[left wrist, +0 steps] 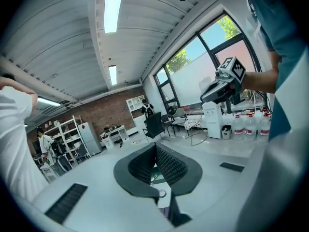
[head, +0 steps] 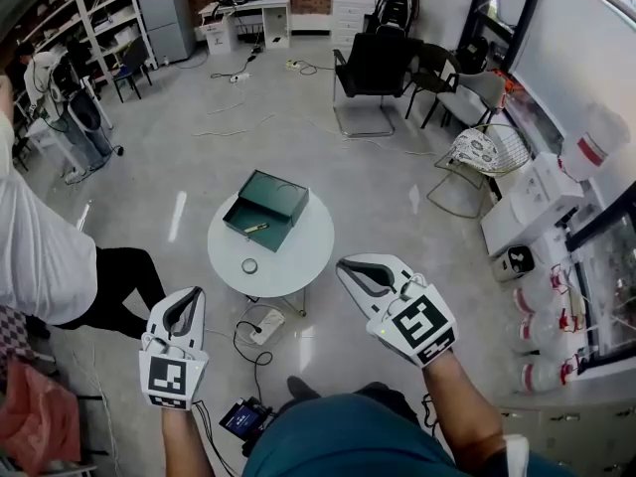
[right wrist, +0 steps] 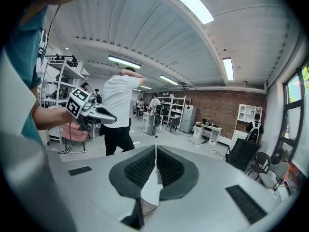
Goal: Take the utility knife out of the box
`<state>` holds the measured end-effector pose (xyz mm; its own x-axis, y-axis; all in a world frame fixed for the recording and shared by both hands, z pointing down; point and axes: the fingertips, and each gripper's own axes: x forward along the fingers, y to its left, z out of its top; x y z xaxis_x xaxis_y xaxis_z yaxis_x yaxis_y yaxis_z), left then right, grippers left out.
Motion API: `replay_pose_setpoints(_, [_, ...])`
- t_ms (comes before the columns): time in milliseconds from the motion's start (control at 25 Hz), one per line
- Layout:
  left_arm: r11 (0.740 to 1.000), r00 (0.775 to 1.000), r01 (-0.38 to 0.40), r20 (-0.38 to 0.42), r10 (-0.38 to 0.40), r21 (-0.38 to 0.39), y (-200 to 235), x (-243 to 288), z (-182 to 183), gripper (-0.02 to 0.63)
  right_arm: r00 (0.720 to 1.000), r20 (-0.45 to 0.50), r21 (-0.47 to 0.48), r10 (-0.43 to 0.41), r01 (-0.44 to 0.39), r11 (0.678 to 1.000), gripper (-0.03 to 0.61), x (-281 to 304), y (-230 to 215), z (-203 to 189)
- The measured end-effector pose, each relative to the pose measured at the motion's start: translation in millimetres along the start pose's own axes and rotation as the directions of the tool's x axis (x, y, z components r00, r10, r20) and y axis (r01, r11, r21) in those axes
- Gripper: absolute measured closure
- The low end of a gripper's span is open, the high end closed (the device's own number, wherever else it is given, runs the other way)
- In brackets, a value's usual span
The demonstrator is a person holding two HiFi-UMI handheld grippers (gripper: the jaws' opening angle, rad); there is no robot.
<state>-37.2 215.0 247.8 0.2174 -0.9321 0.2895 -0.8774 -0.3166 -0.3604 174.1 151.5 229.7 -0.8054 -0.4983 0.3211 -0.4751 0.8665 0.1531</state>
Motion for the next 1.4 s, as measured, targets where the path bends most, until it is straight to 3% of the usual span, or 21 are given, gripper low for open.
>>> replay_pose_setpoints(320, [1.0, 1.0, -0.001, 0.022, 0.001, -0.024, 69, -1, -30, 0.595, 1.0, -0.016, -0.024, -0.003, 0.002, 1.0, 0.54, 65, 19, 35])
replay_pose_setpoints(520, [0.999, 1.0, -0.024, -0.004, 0.024, -0.033, 105, 14, -45, 0.595, 1.0, -0.013, -0.027, 0.022, -0.022, 0.999, 0.54, 116, 2, 46])
replay_pose_setpoints(880, [0.976, 0.974, -0.205, -0.106, 0.198, -0.065, 171, 44, -55, 0.595, 0.98, 0.032, -0.067, 0.194, -0.192, 0.979, 0.54, 222, -52, 76])
replay_pose_setpoints(1400, [0.927, 0.92, -0.364, -0.191, 0.342, -0.09, 205, 169, -20, 0.595, 0.917, 0.049, -0.122, 0.396, -0.388, 0.913, 0.54, 331, -179, 93])
